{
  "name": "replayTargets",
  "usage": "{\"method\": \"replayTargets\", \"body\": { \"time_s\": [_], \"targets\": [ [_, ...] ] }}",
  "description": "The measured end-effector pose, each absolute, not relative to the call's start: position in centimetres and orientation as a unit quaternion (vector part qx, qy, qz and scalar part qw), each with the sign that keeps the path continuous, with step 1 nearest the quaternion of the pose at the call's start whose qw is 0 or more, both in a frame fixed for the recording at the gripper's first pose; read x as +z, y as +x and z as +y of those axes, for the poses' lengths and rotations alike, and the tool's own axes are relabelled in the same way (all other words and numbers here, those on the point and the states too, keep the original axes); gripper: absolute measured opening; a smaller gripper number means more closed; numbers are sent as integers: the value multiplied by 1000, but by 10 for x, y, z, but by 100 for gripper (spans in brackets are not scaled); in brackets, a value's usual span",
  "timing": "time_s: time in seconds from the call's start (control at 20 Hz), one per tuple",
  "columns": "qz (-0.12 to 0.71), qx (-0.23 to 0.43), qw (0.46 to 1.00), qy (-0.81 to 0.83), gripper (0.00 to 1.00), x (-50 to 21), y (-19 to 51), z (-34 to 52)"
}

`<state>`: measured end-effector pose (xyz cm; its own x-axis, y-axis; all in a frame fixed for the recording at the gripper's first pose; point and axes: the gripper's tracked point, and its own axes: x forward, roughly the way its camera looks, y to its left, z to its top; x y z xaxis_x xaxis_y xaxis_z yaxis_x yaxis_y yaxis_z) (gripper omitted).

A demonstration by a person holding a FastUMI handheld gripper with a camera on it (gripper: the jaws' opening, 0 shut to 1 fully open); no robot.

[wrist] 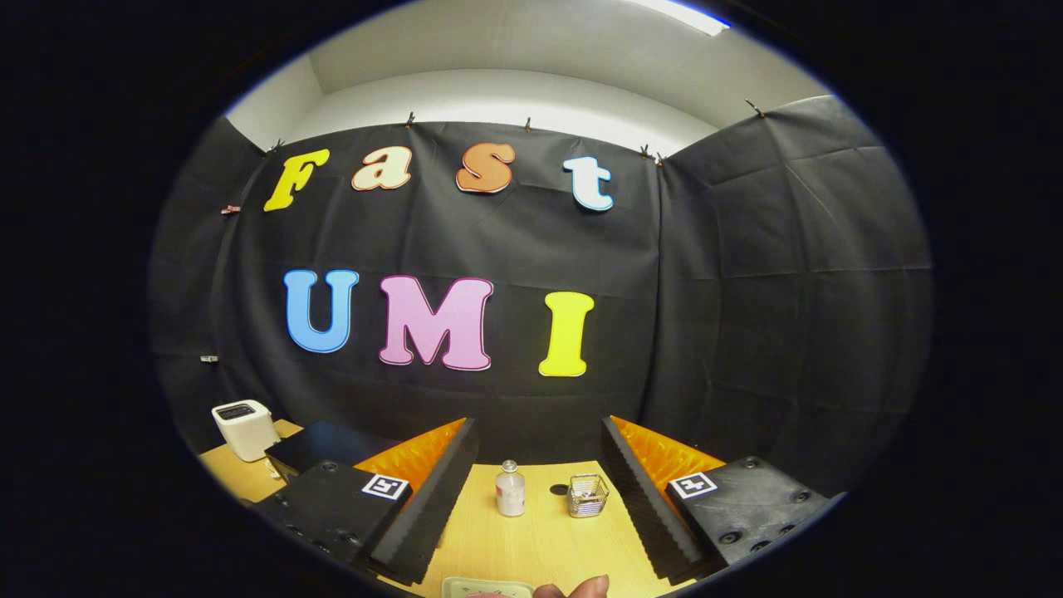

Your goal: Open the toaster oven, put the food inside, and close the toaster oven door.

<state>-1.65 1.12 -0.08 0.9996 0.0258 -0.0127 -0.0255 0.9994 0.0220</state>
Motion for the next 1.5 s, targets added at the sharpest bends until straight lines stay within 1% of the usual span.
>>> {"method": "replayTargets", "body": {
  "time_s": [0.2, 0.55, 0.7, 0.85, 1.2, 1.5],
  "targets": [
    [12, 41, 999, 10, 98, -7, -23, 49],
    [24, 106, 994, 14, 98, -40, -51, 160],
    [32, 122, 992, 16, 98, -58, -56, 199],
    [48, 128, 991, 13, 98, -83, -52, 229],
    [133, 136, 982, 14, 98, -164, -39, 304],
    [192, 105, 976, 18, 99, -214, -7, 351]
  ]
}}
